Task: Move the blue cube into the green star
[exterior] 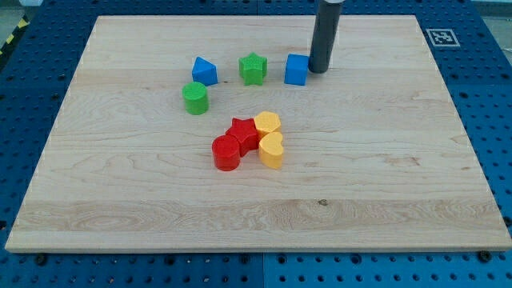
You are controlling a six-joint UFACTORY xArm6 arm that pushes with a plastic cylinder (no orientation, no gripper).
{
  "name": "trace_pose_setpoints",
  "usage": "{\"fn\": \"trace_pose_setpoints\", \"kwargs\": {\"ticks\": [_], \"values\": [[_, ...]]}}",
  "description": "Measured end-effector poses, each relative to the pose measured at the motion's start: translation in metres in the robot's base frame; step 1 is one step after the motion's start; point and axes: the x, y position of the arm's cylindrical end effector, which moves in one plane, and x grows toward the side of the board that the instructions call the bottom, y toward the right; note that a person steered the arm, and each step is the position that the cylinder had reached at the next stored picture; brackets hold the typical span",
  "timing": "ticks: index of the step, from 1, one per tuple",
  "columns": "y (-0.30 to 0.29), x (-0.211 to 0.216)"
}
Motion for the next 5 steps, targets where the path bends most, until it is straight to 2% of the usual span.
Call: {"fn": "trace_pose_setpoints", "kwargs": {"ticks": [1,3,5], "values": [[-0.030,-0.010],[-0.034,-0.013],[-0.076,-0.013]]}}
